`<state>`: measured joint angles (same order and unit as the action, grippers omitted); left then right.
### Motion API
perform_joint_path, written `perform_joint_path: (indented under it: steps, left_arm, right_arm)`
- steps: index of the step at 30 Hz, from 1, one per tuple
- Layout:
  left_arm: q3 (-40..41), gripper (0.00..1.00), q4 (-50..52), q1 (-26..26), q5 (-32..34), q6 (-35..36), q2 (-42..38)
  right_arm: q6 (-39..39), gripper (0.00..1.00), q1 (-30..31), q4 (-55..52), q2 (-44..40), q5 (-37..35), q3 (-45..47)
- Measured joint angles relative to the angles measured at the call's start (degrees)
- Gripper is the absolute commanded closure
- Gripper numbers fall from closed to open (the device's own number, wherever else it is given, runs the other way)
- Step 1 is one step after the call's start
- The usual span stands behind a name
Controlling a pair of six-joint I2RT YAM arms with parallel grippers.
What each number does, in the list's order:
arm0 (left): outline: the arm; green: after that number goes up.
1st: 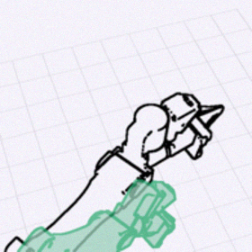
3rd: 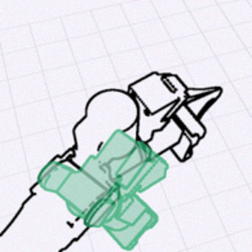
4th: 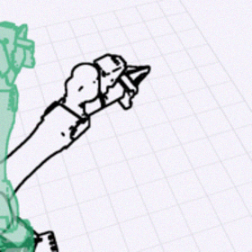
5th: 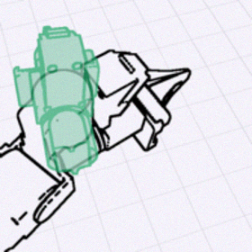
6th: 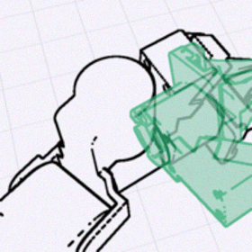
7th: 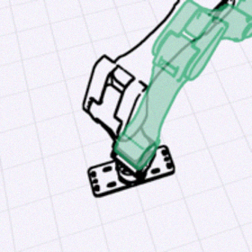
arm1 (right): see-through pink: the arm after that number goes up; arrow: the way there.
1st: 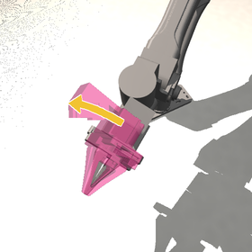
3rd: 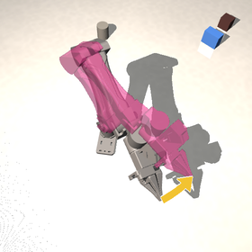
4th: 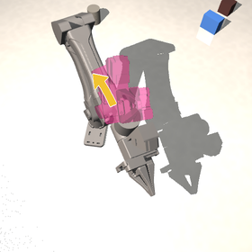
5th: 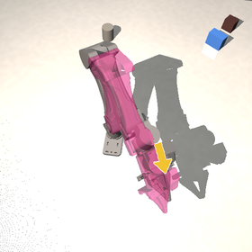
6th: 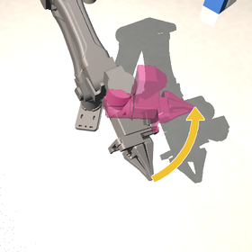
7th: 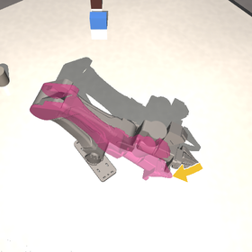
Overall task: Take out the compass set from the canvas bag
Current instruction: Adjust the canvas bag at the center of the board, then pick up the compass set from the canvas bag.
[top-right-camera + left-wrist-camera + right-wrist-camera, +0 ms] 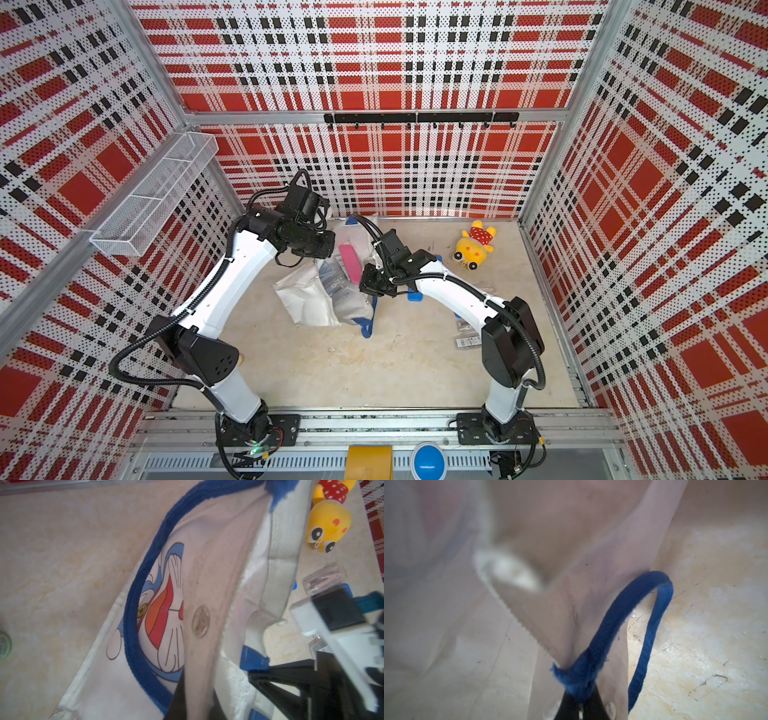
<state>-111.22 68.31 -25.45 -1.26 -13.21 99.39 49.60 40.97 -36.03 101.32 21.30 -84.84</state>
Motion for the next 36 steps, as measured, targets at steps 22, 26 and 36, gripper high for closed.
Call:
perform_joint_path:
  steps: [22,26,36]
  left_arm:
    - [21.44,1.00,-12.28,1.20,-4.61,0.04,-10.75]
    - [22.38,1.00,-13.03,0.26,-4.57,-0.68,-11.56]
    - [22.80,1.00,-13.05,0.94,-4.66,-3.45,-12.04]
  right_arm:
    - [-3.69,0.46,1.29,-9.25,-15.43,-12.61,7.04]
    - [-6.56,0.54,1.29,-11.89,-18.38,-15.87,3.26]
    - [-2.49,0.68,6.19,-9.18,-3.80,-6.69,-10.14]
